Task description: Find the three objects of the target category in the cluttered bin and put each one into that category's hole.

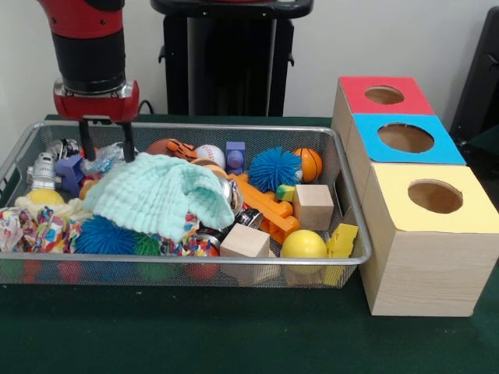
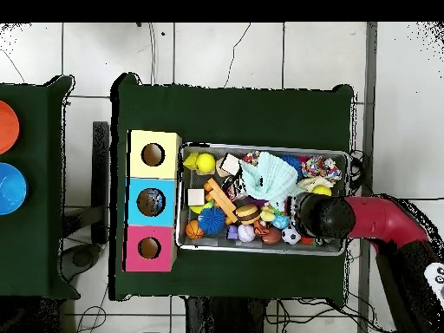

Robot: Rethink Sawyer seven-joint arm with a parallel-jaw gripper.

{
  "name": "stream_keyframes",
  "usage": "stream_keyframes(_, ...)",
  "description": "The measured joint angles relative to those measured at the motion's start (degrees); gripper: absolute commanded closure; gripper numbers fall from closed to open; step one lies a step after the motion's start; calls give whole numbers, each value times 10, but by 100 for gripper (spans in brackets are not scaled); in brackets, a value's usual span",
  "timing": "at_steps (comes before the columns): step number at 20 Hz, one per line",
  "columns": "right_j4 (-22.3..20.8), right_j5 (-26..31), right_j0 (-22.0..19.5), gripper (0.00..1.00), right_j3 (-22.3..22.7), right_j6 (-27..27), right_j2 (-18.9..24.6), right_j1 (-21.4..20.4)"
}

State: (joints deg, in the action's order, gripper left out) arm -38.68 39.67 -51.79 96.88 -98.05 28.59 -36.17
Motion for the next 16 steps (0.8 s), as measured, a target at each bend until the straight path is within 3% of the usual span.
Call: stream_keyframes(16, -37, -32, -3, 0, -3, 0, 0, 42)
